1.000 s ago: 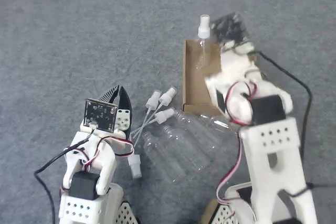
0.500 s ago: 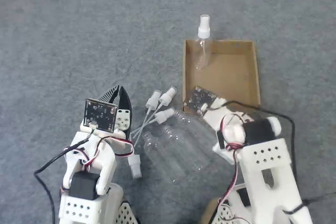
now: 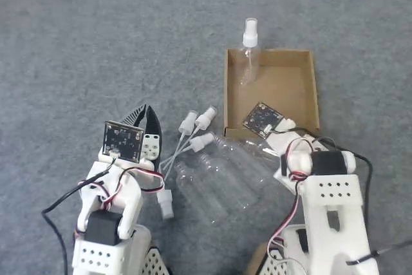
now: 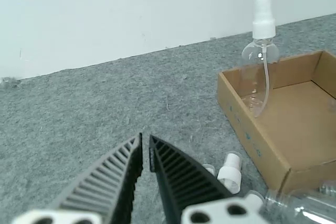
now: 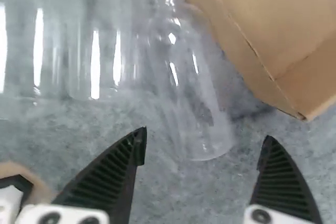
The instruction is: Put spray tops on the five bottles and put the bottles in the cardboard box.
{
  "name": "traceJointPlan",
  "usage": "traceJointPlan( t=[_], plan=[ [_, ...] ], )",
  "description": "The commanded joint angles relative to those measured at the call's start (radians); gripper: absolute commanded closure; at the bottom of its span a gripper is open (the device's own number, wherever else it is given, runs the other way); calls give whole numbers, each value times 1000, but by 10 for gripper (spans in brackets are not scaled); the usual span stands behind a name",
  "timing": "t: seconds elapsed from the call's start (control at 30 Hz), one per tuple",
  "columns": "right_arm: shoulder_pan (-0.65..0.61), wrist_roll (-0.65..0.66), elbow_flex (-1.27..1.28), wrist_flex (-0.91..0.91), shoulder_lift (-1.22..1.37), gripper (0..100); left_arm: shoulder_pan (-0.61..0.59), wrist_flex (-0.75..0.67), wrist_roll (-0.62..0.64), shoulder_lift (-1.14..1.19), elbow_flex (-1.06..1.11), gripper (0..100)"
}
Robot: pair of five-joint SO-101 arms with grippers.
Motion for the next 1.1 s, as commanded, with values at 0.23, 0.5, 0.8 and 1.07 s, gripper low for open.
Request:
traceJointPlan(
  t=[0.23,0.5,0.8,1.07],
  plan=[
    [5,26,-35,-124,143,718,-6,-26,9,-14,-4,988],
    [15,23,-95,-228,386,717,-8,-26,9,-14,-4,988],
    [18,29,-40,-308,475,842,-8,-26,9,-14,-4,988],
    [71,51,-29,-254,455,976,-8,-26,9,-14,-4,988]
  ],
)
